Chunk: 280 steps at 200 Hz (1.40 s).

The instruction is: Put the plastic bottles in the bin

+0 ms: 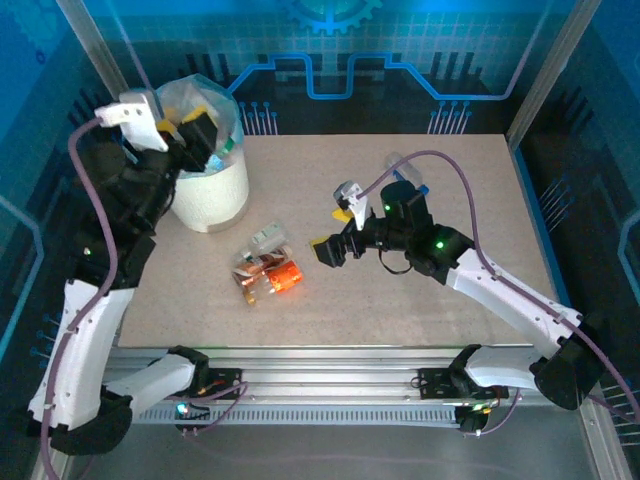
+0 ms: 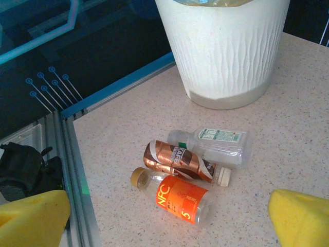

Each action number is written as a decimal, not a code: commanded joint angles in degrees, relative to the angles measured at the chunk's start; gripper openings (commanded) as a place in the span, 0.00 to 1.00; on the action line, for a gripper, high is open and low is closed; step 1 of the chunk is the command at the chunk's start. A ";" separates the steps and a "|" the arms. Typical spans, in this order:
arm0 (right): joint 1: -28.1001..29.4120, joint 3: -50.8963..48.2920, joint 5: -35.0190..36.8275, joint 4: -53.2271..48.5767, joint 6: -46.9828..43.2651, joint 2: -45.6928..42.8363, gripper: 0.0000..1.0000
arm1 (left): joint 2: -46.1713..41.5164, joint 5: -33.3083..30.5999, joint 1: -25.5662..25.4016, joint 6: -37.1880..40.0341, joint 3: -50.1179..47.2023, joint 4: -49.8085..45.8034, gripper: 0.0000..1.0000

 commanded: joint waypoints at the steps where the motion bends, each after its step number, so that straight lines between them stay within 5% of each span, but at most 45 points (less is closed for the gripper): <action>1: 0.86 2.42 1.68 -1.95 -1.40 1.03 1.00 | 5.76 -3.38 2.74 9.95 5.78 -4.37 0.61; 41: 0.95 3.56 1.29 -2.71 -0.08 2.26 1.00 | 17.73 -2.96 8.07 14.78 16.75 -10.79 0.62; 125: 5.65 16.70 4.84 0.73 2.92 10.96 1.00 | 33.87 -1.29 15.80 23.88 23.53 -11.32 0.66; 223: 6.99 36.21 6.77 -4.77 1.93 25.75 1.00 | 49.36 -1.29 16.70 34.16 33.93 -15.66 0.73; 280: 6.60 35.37 7.34 -6.39 1.62 26.55 1.00 | 48.03 -0.38 16.74 28.43 33.18 -14.04 0.85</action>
